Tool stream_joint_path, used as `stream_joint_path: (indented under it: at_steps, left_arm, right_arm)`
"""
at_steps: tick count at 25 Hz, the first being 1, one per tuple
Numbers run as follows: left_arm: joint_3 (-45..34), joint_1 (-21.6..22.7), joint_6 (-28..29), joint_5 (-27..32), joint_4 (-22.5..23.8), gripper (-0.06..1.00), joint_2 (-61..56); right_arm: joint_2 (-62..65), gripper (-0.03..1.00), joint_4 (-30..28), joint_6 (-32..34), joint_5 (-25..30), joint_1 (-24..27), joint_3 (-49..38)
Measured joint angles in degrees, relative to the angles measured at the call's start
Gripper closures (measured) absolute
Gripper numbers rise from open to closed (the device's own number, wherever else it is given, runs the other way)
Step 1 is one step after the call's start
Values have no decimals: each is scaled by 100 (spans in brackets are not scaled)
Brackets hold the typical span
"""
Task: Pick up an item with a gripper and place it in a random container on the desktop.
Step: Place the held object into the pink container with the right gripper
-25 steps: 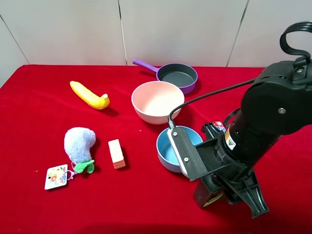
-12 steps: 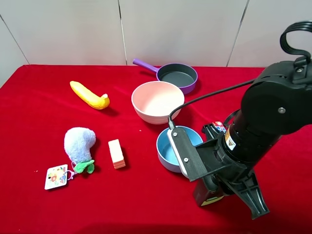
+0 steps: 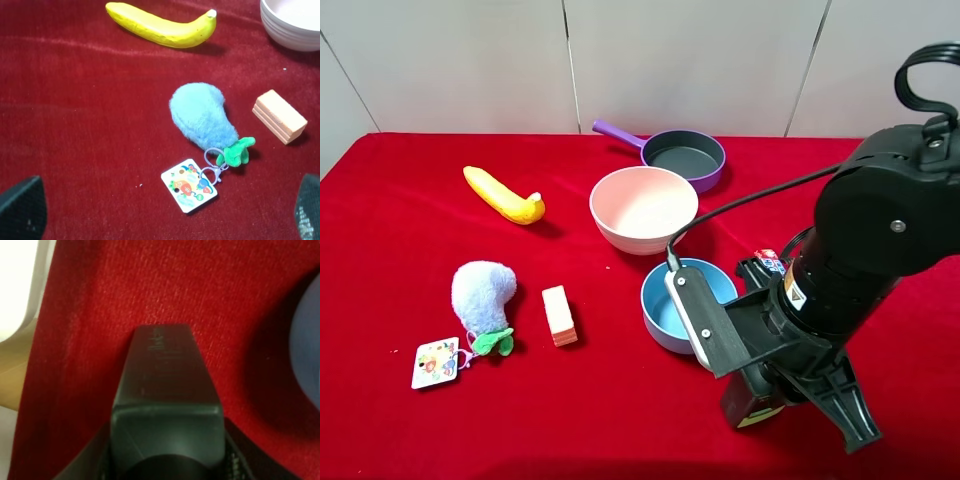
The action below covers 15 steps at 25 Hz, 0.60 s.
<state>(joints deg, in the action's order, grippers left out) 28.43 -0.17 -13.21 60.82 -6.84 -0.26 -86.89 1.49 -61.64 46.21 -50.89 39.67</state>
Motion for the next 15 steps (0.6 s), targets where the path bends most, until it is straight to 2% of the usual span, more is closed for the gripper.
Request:
stream_joint_path:
  at_steps: [8, 15]
  left_arm:
    - [0, 0, 0, 0, 0, -5, 0]
    - [0, 0, 0, 0, 0, -5, 0]
  right_arm:
    - [424, 67, 0, 0, 238, 0, 18]
    - [732, 67, 5, 105, 751, 0, 284]
